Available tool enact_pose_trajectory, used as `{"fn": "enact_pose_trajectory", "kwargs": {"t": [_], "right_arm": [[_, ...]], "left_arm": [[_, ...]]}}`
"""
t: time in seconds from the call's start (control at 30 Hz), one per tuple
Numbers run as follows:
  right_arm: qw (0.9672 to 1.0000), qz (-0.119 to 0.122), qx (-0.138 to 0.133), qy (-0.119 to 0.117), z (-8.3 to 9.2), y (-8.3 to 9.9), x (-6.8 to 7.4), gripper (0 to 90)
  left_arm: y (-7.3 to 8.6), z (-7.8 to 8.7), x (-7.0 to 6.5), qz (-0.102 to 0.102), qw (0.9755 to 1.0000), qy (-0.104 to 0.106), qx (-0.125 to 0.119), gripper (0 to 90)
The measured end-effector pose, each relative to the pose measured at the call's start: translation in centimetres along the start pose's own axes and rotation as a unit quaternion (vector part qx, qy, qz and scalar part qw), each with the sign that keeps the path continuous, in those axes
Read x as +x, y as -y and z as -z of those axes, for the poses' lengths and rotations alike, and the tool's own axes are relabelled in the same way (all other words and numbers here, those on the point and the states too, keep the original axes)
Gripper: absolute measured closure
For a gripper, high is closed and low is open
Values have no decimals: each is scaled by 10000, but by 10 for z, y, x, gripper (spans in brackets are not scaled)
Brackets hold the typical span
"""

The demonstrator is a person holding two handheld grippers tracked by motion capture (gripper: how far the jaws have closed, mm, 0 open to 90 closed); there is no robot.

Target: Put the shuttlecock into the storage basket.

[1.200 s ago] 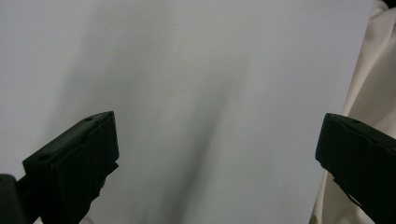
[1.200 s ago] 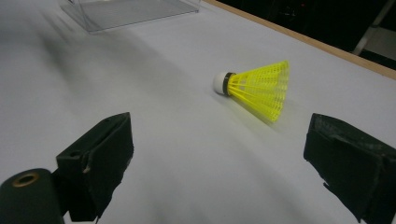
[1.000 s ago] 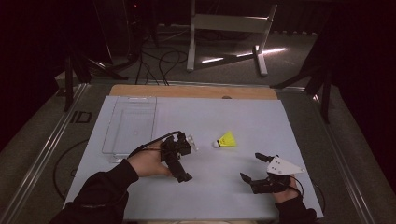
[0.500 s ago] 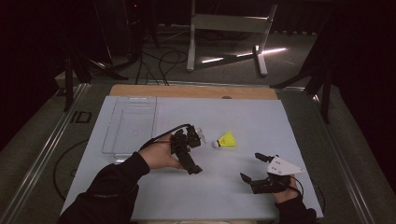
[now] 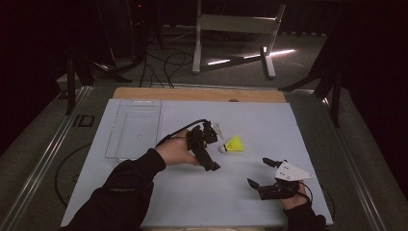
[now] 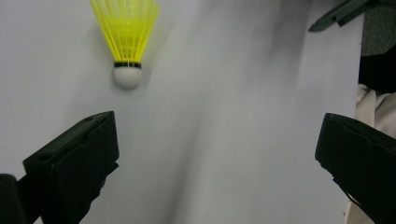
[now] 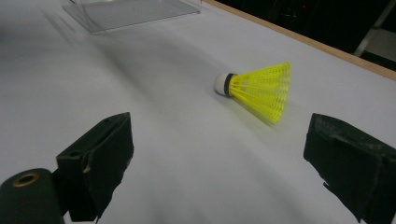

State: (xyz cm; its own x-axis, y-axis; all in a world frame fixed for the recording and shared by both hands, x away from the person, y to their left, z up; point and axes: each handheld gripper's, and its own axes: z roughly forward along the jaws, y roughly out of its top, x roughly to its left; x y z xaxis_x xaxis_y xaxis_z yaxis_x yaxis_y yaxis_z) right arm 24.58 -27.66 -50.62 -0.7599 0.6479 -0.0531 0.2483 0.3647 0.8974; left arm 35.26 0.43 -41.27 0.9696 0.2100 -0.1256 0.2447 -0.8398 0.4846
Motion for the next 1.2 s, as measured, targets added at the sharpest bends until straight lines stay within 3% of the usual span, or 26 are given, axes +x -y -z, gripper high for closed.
{"fn": "enact_pose_trajectory", "kwargs": {"t": [0.23, 0.37, 0.63, 0.83, 1.0, 1.2], "right_arm": [[10000, 1, 12, -4, 0, 0, -1, 83], [10000, -1, 15, -10, 0, 0, -1, 83], [10000, 2, -26, -15, 0, 0, -1, 83], [10000, 41, -7, -24, 0, 0, 0, 83], [10000, 47, -4, -31, 0, 0, 0, 83], [10000, 41, -3, -51, 0, 0, 0, 83]], "left_arm": [[-8, -6, 8, -172, 9995, 103, -259, 5], [-11, -9, 13, -177, 9993, 59, -320, 6], [-18, -15, 28, -223, 9972, -77, -703, 6], [-19, -26, 39, -80, 9965, -106, -820, 6], [-16, -39, 46, -111, 9967, -231, -776, 18], [-10, -56, 57, 81, 9968, -143, -777, 18]]}}
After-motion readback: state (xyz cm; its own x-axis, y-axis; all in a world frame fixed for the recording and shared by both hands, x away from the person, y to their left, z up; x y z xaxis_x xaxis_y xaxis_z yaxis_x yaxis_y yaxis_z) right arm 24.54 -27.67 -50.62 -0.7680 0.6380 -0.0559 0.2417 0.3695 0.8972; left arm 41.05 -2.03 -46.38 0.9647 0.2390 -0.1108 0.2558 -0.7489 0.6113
